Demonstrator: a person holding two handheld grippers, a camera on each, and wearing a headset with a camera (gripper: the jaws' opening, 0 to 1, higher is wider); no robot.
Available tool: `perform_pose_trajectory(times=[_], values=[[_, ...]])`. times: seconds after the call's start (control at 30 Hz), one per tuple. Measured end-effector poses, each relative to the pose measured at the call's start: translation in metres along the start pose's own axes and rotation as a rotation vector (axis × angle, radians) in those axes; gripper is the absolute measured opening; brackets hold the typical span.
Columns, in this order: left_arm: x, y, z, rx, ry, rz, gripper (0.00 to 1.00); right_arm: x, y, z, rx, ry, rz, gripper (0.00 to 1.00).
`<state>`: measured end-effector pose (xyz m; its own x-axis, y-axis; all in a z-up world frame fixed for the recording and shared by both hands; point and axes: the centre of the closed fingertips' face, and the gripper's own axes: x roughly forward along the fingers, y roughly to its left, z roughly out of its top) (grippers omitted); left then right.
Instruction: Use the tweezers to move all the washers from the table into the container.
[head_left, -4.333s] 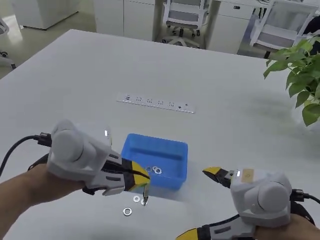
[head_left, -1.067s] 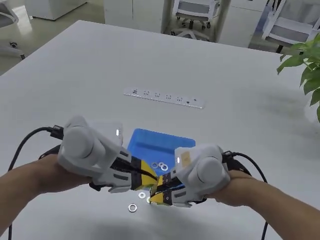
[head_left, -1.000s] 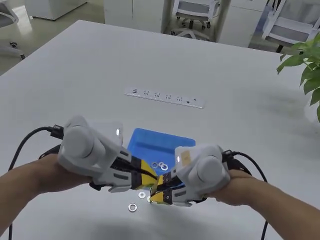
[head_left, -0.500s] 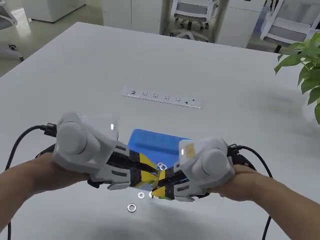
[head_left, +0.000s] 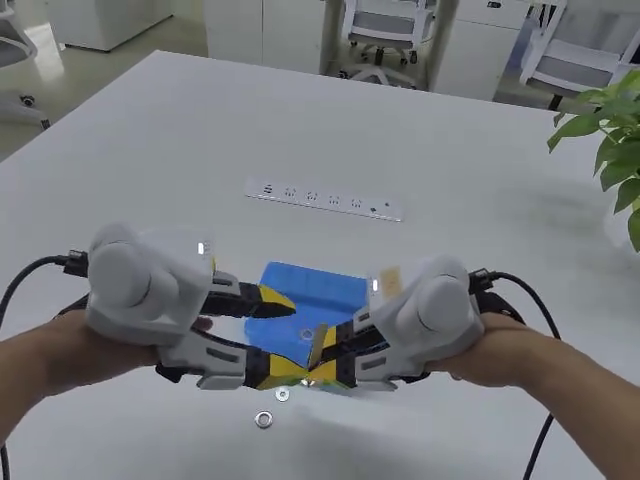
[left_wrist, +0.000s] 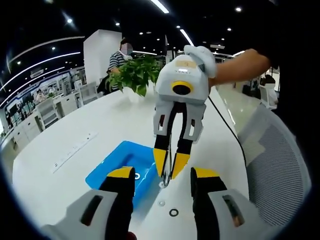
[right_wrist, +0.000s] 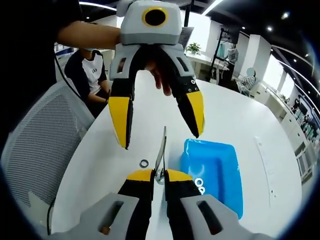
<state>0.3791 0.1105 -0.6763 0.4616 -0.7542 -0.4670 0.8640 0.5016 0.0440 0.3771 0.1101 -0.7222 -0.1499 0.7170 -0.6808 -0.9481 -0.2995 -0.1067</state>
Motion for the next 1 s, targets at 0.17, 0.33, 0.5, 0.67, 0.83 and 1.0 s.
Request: perform_pose_trajectory(times=[0.17, 0.33, 0.5, 0.67, 0.83, 1.0], values=[[-0.005, 0.001, -0.003, -0.025, -0.008, 0.019, 0.62, -0.008, -0.008, 0.003, 0.009, -0.010, -0.013, 0.09], [-0.010, 0.000, -0.006, -0.049, -0.009, 0.033, 0.71, -0.014, -0.013, 0.006, 0.015, -0.018, -0.019, 0.09], [-0.014, -0.001, -0.009, -0.071, -0.019, 0.038, 0.75, -0.020, -0.021, 0.007, 0.012, -0.021, -0.035, 0.09], [-0.019, -0.003, -0.011, -0.090, -0.030, 0.047, 0.80, -0.025, -0.031, 0.004, 0.009, -0.017, -0.056, 0.09], [-0.024, -0.006, -0.013, -0.115, -0.047, 0.049, 0.86, -0.027, -0.040, -0.002, 0.010, -0.008, -0.067, 0.09], [-0.028, -0.005, -0.012, -0.128, -0.065, 0.061, 0.91, -0.026, -0.049, -0.008, 0.005, 0.001, -0.076, 0.09]])
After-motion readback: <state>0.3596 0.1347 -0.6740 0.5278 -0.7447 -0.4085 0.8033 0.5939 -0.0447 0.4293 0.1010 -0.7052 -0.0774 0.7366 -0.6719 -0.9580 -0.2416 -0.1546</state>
